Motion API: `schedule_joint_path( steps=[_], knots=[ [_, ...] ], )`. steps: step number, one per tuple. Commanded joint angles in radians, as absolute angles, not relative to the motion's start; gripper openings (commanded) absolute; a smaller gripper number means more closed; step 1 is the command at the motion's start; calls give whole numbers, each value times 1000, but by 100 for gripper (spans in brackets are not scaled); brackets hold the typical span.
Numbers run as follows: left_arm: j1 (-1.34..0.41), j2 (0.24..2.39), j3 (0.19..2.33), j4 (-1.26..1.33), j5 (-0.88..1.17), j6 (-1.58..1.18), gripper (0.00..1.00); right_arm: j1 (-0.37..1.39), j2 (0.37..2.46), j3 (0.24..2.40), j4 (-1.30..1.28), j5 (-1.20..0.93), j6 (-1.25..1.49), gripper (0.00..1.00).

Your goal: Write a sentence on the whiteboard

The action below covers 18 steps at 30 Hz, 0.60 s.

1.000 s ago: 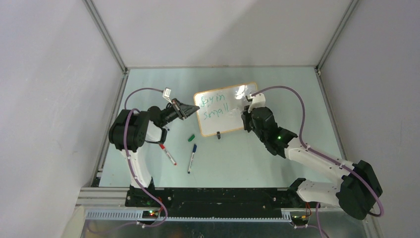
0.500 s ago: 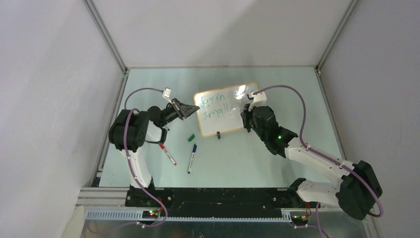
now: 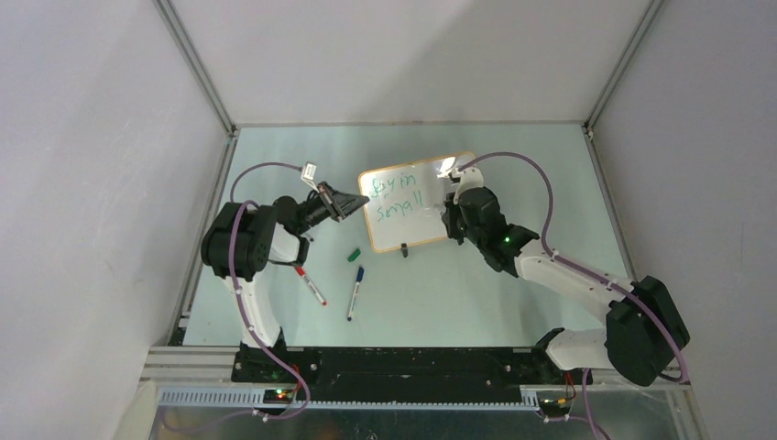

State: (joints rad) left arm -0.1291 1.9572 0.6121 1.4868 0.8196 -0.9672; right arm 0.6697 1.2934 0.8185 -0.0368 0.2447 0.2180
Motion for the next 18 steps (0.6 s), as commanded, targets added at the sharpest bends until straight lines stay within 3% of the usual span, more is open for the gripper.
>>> schedule_joint_path(
  steps=[1, 18],
  knots=[
    [-141, 1950, 632, 1534, 830, -966, 0, 665, 1301, 882, -54, 195, 233, 0],
    [-141, 1948, 632, 1534, 831, -966, 0, 677, 1367, 921, -94, 175, 220, 0]
  ],
)
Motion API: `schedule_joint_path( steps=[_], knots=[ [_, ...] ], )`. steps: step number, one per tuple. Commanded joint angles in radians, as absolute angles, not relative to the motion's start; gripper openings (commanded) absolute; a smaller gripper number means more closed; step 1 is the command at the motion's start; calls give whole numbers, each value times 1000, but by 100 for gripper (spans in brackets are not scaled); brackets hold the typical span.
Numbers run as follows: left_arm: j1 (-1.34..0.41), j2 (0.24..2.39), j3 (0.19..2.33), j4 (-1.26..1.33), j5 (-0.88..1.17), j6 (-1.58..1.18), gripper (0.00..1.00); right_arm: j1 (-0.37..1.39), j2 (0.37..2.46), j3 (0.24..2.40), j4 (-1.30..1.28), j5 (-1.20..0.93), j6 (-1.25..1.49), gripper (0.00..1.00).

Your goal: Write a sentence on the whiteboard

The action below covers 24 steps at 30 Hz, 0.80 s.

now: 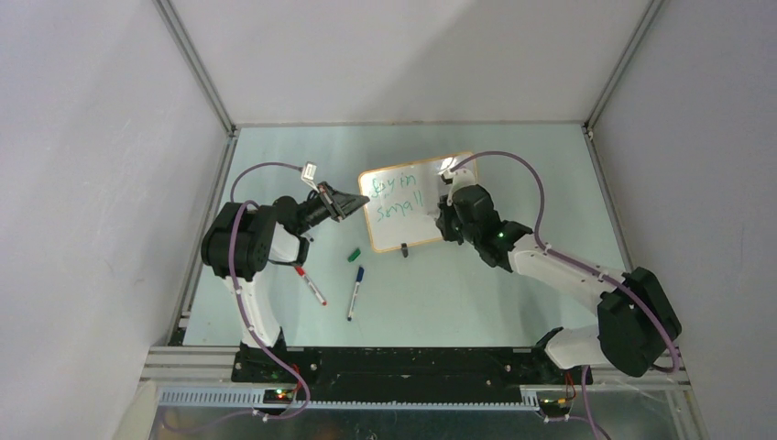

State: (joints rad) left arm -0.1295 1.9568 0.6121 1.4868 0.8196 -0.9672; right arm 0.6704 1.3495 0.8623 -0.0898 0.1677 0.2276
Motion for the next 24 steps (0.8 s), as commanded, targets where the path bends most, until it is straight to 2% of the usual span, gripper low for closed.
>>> schedule_joint_path(
  steps=[1, 24],
  knots=[
    [-141, 1949, 632, 1535, 830, -966, 0, 681, 1373, 923, -96, 176, 217, 0],
    [-141, 1948, 630, 1534, 831, -965, 0, 683, 1406, 960, -154, 275, 220, 0]
  ],
)
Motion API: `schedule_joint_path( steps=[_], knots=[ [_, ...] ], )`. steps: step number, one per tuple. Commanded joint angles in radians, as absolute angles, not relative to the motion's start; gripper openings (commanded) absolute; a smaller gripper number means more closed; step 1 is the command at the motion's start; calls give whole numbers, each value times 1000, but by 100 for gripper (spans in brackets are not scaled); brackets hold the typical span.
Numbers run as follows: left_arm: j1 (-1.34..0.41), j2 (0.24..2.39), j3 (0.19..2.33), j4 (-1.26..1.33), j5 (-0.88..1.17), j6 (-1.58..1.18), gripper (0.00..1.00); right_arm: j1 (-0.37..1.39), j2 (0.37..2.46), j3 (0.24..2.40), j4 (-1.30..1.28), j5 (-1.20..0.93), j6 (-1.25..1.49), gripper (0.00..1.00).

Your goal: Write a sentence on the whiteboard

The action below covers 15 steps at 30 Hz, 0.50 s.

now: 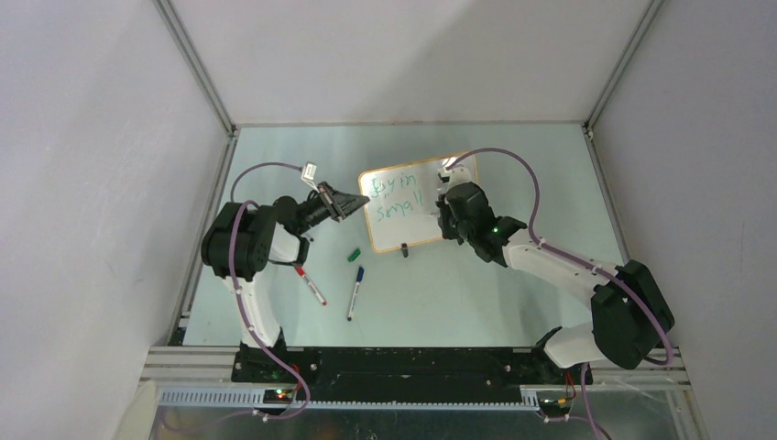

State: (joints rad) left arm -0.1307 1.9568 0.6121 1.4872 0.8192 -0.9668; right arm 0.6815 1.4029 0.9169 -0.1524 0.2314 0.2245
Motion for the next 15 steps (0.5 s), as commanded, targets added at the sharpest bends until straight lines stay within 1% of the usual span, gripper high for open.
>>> schedule_joint_path(
  steps=[1, 15],
  knots=[
    [-141, 1948, 630, 1534, 830, -965, 0, 684, 1407, 960, -156, 279, 221, 0],
    [-140, 1946, 629, 1535, 831, -963, 0, 688, 1399, 960, -133, 223, 211, 0]
  ],
)
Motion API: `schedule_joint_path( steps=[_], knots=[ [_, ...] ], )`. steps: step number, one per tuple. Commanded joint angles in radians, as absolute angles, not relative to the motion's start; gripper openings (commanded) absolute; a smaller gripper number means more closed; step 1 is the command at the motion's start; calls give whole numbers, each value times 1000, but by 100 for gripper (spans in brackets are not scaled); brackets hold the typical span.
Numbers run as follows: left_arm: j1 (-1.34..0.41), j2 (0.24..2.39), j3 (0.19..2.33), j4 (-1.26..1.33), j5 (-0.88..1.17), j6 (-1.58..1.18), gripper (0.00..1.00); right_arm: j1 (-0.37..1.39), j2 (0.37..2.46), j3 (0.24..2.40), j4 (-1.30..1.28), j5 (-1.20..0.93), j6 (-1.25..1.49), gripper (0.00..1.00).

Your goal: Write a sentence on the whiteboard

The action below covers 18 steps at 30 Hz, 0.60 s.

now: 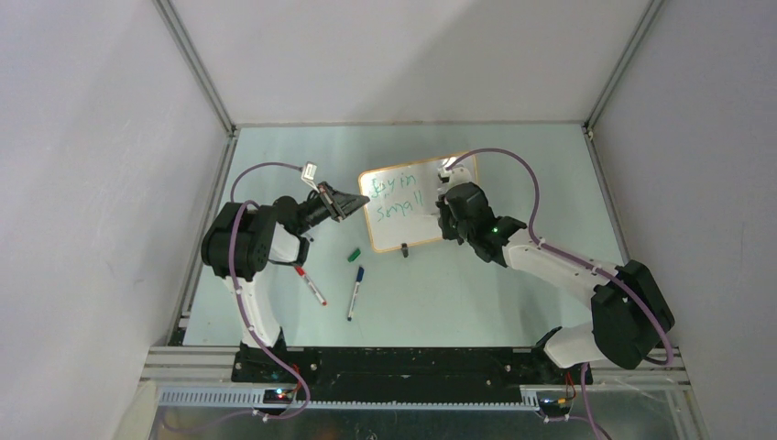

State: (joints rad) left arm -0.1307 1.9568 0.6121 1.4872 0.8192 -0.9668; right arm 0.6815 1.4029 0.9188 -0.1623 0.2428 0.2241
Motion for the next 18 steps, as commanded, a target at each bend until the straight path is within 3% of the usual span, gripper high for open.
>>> schedule_joint_path(
  steps=[1, 18],
  knots=[
    [-140, 1945, 629, 1534, 830, -963, 0, 688, 1400, 960, -129, 215, 211, 0],
    [-140, 1947, 630, 1534, 830, -963, 0, 695, 1436, 995, -164, 224, 210, 0]
  ],
)
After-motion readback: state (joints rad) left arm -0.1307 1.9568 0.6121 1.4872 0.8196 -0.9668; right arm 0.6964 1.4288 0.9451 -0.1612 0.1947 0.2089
